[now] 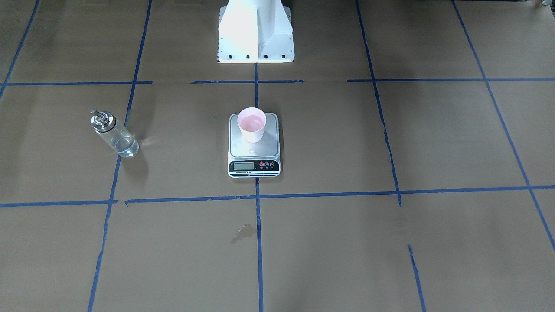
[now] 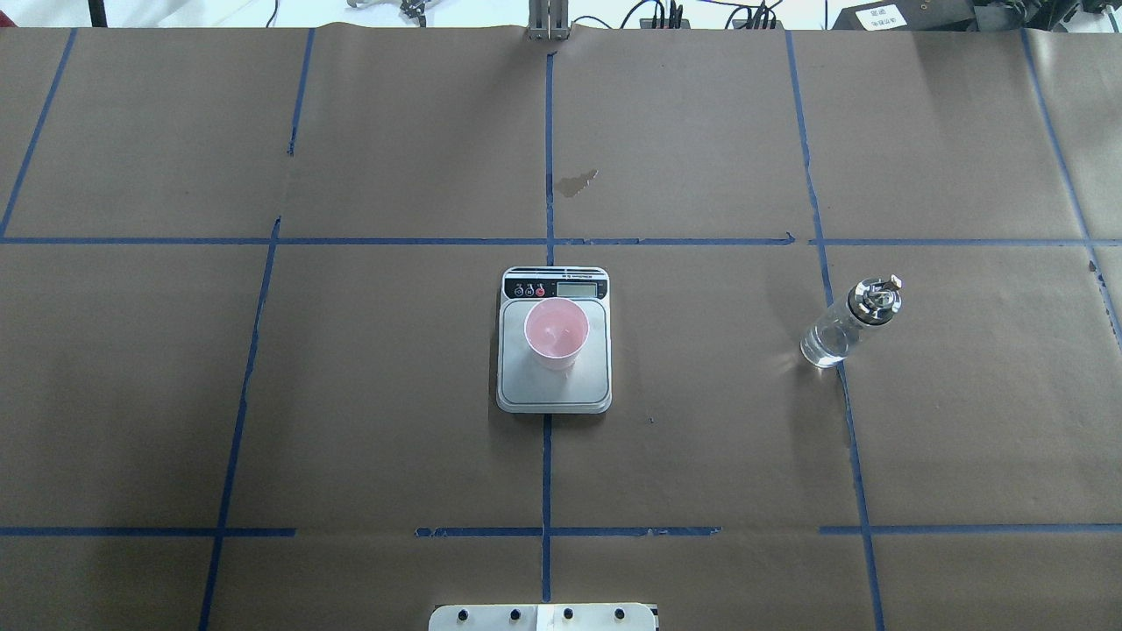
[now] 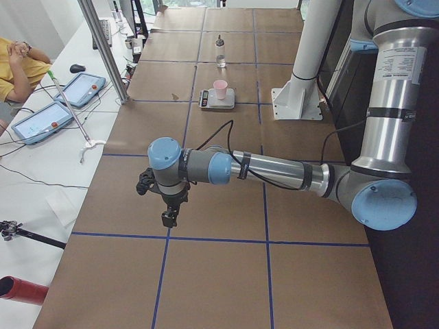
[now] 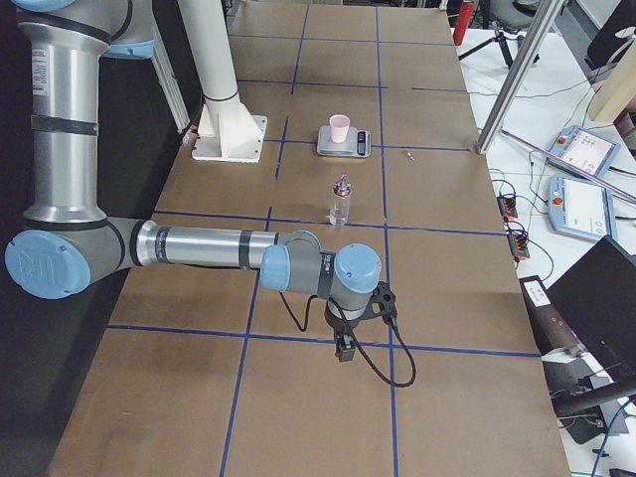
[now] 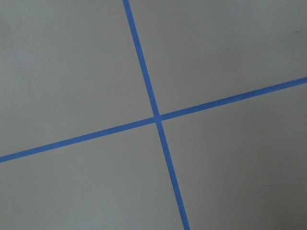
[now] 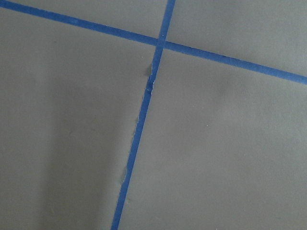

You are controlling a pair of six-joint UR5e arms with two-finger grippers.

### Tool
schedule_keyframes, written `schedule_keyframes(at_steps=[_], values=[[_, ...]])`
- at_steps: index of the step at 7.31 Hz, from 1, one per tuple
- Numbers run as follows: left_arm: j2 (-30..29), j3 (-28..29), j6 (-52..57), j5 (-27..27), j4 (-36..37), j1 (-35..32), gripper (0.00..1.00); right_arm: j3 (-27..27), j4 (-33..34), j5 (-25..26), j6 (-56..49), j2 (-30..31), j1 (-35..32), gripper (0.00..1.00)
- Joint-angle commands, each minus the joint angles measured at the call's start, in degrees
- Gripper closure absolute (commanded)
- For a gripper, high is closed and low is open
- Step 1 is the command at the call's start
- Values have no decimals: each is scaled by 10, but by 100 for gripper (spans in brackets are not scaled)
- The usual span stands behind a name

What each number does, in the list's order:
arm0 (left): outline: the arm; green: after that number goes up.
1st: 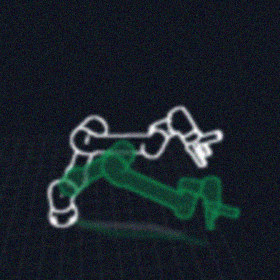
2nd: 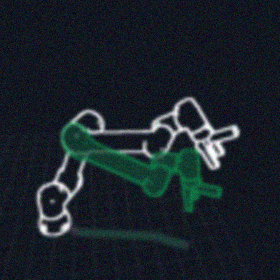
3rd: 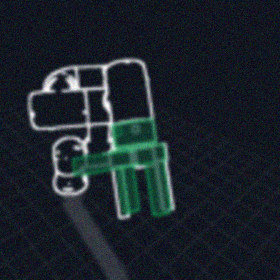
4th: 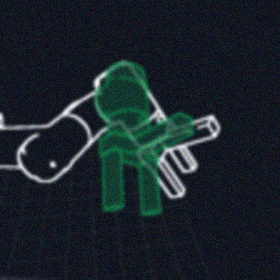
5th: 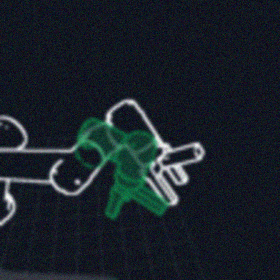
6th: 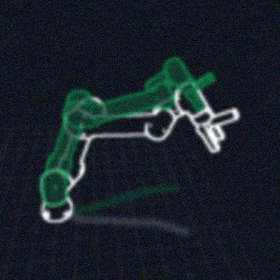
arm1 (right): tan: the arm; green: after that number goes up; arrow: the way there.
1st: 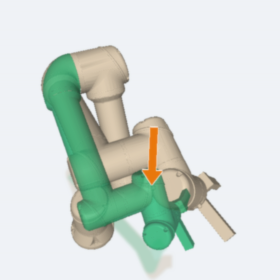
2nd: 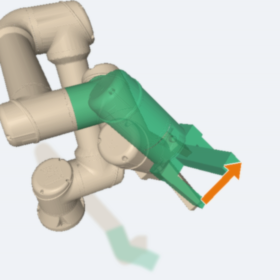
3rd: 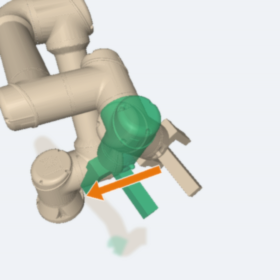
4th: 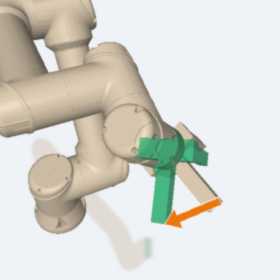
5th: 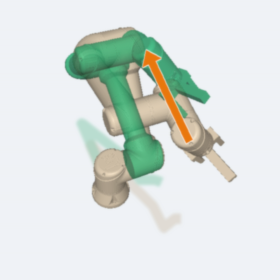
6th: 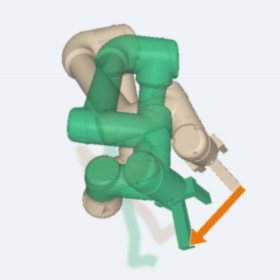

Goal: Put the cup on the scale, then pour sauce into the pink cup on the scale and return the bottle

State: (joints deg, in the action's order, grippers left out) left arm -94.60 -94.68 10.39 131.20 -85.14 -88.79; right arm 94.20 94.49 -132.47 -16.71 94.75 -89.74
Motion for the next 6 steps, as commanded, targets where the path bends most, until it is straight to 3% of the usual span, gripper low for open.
schedule_keyframes(at_steps=[1,6], values=[[-10,7,-5,0,18,-13,0,-1,0,1,-1,0,0,0],[-12,31,-5,2,8,-13,0,-3,-13,2,0,-4,0,0]])
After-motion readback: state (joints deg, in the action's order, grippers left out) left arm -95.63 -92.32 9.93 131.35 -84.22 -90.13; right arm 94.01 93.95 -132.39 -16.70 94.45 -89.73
